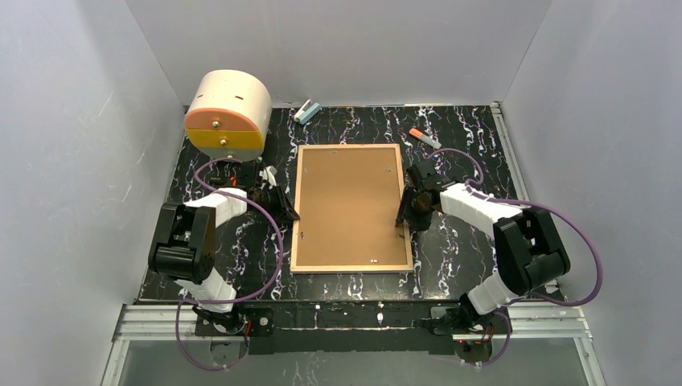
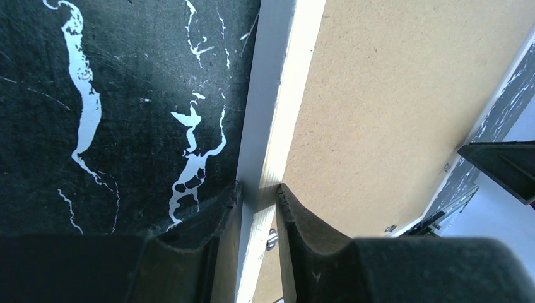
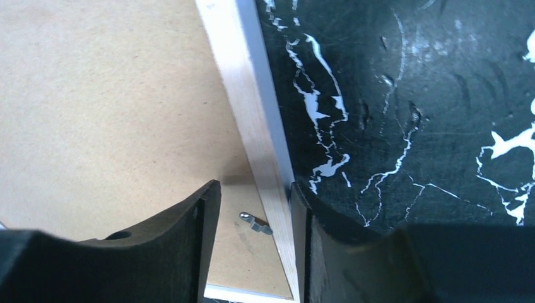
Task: Put the photo into the frame
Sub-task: Install the photo frame at the center of the board.
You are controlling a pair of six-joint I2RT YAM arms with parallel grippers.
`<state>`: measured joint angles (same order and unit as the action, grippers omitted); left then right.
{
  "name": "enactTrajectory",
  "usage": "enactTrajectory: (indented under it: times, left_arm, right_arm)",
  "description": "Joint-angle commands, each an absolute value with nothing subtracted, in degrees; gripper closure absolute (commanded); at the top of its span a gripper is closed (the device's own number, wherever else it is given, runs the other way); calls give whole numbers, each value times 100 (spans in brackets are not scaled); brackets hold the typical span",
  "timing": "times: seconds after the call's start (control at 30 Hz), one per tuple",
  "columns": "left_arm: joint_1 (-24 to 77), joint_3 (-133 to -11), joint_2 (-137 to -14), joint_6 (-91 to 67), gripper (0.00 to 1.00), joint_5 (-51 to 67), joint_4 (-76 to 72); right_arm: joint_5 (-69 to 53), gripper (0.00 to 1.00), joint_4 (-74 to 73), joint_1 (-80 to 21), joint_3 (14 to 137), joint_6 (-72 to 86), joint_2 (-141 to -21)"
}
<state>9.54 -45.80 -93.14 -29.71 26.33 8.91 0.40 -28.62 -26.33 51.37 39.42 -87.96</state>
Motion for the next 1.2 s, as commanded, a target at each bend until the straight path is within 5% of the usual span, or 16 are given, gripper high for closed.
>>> enactTrajectory:
  times: [0.0, 0.4, 0.87, 1.17]
  left_arm:
    - [1151, -4411, -9585, -2881, 88, 1952, 1800]
    - [1147, -4309, -9721, -3416, 97, 2009, 1616]
    - [1151, -4129, -9757, -3709, 100, 2189, 1310]
    - [1150, -4135, -9747, -3564, 100, 1966, 1433]
  right_arm:
    - [294, 49, -3001, -2692, 5026, 4333, -8621]
    - [465, 48, -3199, -2691, 4839, 4320, -8158]
    - [526, 58, -3342, -2692, 4679, 4173, -8157]
    - [826, 48, -3199, -2682, 4922, 4206, -8233]
